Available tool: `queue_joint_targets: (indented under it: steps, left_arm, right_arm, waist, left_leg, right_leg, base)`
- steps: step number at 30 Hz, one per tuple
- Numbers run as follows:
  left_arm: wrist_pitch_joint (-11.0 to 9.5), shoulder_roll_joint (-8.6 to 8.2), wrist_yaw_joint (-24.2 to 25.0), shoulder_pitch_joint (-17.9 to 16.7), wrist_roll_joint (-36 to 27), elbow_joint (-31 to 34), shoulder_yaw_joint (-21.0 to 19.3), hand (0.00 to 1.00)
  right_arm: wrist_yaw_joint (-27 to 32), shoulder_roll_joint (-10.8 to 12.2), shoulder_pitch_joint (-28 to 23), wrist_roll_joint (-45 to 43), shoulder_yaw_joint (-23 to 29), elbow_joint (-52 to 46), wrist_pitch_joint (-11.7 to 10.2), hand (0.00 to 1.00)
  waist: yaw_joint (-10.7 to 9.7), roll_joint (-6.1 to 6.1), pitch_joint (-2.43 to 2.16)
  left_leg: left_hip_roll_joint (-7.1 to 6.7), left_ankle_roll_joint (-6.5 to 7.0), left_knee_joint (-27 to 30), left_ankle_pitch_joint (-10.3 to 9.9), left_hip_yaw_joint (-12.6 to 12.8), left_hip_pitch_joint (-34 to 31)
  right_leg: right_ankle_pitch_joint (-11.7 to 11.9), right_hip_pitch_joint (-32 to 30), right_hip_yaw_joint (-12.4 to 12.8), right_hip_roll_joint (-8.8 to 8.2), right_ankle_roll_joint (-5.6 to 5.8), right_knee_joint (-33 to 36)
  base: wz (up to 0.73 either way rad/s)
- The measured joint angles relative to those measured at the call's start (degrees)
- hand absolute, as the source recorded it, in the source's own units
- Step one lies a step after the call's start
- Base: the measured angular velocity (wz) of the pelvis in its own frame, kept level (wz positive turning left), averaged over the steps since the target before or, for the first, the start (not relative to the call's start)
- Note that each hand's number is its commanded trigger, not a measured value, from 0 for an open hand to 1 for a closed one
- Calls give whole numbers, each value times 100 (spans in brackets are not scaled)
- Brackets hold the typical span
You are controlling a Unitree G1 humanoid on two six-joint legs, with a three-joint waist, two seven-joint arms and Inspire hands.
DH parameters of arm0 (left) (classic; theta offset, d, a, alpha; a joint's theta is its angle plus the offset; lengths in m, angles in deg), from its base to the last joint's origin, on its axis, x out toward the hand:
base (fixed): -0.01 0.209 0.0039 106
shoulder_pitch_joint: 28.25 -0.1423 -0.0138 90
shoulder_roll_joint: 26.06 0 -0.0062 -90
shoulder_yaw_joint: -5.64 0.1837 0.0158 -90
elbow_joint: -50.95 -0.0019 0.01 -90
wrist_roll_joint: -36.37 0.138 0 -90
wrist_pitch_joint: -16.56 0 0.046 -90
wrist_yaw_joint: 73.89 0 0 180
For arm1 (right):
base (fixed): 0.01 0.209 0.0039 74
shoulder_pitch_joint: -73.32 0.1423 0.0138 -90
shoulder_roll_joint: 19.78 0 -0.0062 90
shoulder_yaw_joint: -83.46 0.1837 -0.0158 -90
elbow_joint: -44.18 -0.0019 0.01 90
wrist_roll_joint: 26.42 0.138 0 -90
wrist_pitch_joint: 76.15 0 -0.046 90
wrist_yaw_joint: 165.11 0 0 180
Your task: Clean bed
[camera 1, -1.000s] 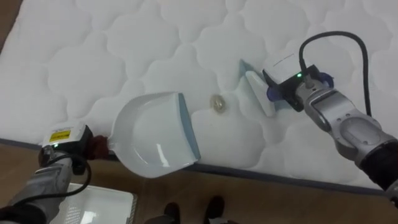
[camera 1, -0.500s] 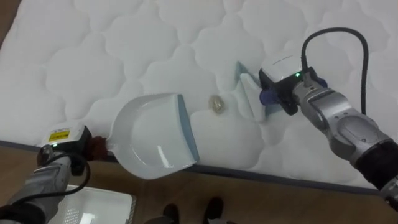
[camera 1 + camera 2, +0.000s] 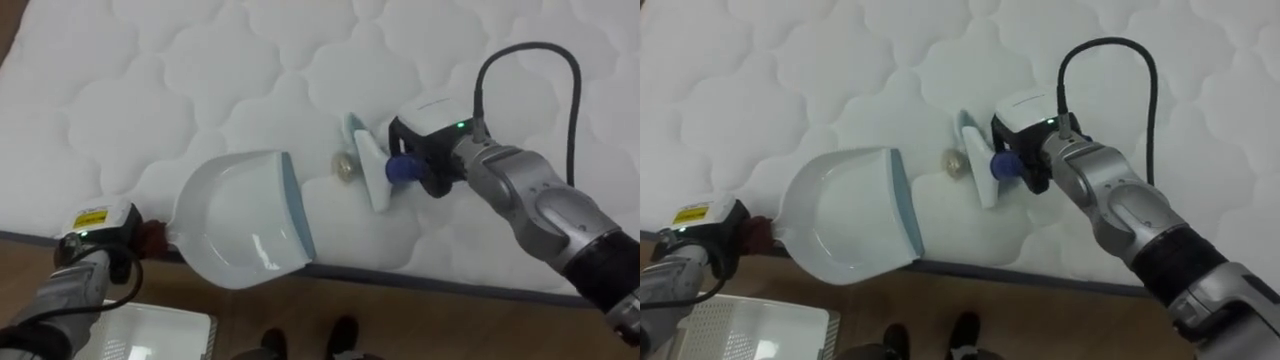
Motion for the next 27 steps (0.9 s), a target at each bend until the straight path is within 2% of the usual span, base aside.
queue_joint_targets:
  steps: [6, 9, 13, 21, 27]
  left_arm:
    - [0, 0, 24, -7, -1, -19, 3, 100]
    - [1, 0, 77, -8, 0, -58, 2, 100]
    - [0, -3, 116, -25, -3, -65, 3, 100]
    - [-2, -58, 108, -25, -18, -262, 2, 100]
    - [-2, -91, 88, -34, -5, -277, -3, 100]
  right_arm:
    - [-285, 8, -12, 131, -19, -228, -9, 100]
    - [-470, 13, -40, 262, -19, -373, -90, 100]
    - [-656, 28, -200, 457, -7, -605, -125, 100]
    - [-1101, 401, -317, 690, -8, -761, -231, 100]
    - [-1286, 452, -330, 695, -5, -841, -294, 100]
  waist:
    - [7, 1, -1]
    - [10, 3, -3]
    - [15, 20, -24]
    - [6, 72, -52]
    - [12, 100, -68]
  left_leg:
    - [1, -16, 3, 9, 1, 2]
    - [4, -21, 2, 12, 2, 2]
    - [5, -23, 2, 13, 2, 3]
    - [0, -22, 7, 13, -5, 0]
    - [-44, -22, -1, 17, -7, -11]
  right_leg:
    - [-32, -19, -4, -9, -21, 55]
    - [-42, -21, -11, -10, -29, 61]
    - [-48, -21, -13, -10, -29, 59]
    - [-53, -29, -15, -18, -27, 76]
    - [-118, -108, -12, -78, -28, 179]
  base:
    - [0]
    - [0]
    - [0]
    - [0]
    - [0]
